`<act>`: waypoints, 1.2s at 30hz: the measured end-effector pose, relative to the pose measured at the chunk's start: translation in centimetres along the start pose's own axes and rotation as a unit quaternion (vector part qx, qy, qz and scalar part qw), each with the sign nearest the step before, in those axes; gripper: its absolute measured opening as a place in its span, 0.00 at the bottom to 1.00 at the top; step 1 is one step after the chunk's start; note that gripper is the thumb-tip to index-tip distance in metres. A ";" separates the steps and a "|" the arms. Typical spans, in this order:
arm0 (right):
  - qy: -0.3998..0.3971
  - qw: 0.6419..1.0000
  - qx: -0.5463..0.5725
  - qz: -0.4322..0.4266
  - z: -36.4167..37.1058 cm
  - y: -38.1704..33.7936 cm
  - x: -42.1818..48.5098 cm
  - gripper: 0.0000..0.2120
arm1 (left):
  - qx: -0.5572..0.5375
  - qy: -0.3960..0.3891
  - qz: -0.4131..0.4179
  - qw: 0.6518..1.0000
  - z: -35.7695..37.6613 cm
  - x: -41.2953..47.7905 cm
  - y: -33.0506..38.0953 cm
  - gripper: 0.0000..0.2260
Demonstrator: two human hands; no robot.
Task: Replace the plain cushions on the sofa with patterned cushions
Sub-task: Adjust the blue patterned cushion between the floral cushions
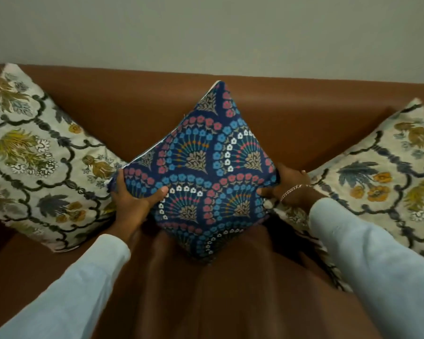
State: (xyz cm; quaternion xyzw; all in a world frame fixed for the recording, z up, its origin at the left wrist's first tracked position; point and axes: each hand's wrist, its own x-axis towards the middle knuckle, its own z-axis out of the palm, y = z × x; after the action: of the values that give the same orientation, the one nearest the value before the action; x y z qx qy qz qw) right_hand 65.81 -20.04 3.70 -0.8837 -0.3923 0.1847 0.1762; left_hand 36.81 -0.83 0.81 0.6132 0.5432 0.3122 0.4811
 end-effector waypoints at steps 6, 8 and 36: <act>0.066 0.987 0.150 -0.005 2.4 -3.6 -2.1 0.21 | -0.172 -0.037 -0.047 0.983 -1.5 1.9 -2.3 0.46; 0.102 0.979 0.178 -0.011 2.3 -5.6 -2.4 0.16 | -0.192 -0.037 -0.064 0.978 -2.3 2.5 -2.5 0.45; 0.333 0.937 0.102 -0.012 10.1 -7.2 -4.9 0.26 | 0.167 0.026 0.216 0.962 1.2 -2.4 -2.9 0.36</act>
State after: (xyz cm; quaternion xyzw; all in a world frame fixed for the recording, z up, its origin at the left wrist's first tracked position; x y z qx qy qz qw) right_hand 53.52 -17.54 -0.91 -0.8674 -0.3006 -0.0829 0.3877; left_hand 36.29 -3.58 -1.99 0.7793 0.4546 0.3290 0.2789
